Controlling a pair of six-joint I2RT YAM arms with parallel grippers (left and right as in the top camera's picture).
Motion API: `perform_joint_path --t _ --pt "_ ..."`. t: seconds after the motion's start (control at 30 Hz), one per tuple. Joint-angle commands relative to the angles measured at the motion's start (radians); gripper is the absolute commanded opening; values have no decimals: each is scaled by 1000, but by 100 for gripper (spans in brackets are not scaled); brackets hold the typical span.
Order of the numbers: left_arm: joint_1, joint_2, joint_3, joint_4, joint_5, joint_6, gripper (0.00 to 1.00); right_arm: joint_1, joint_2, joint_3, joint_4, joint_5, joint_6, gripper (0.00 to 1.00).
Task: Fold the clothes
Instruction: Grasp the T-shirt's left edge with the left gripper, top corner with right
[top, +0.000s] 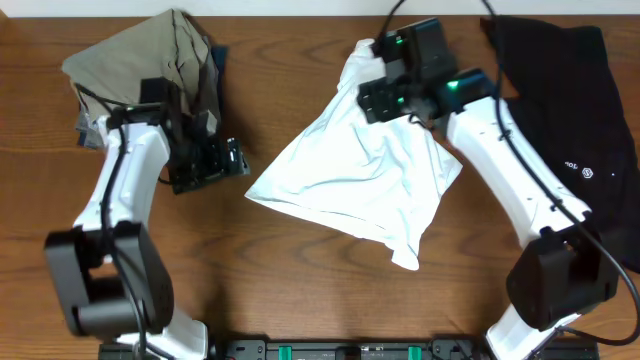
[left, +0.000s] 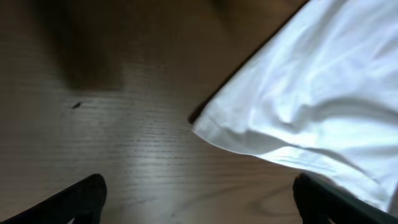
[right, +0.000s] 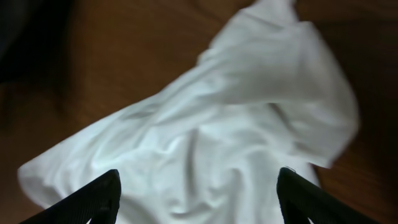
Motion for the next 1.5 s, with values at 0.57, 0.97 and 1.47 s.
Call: perform_joint_path --t 0.57,0.97,1.47 --pt "-66 154 6 52 -10 260 74 -108 -20 17 -34 45 -31 79" --pt "-70 186 -1 77 -115 261 74 -108 -20 17 -23 53 -31 79" --pt "-208 190 -13 112 -237 360 73 -108 -20 17 -18 68 -31 78"
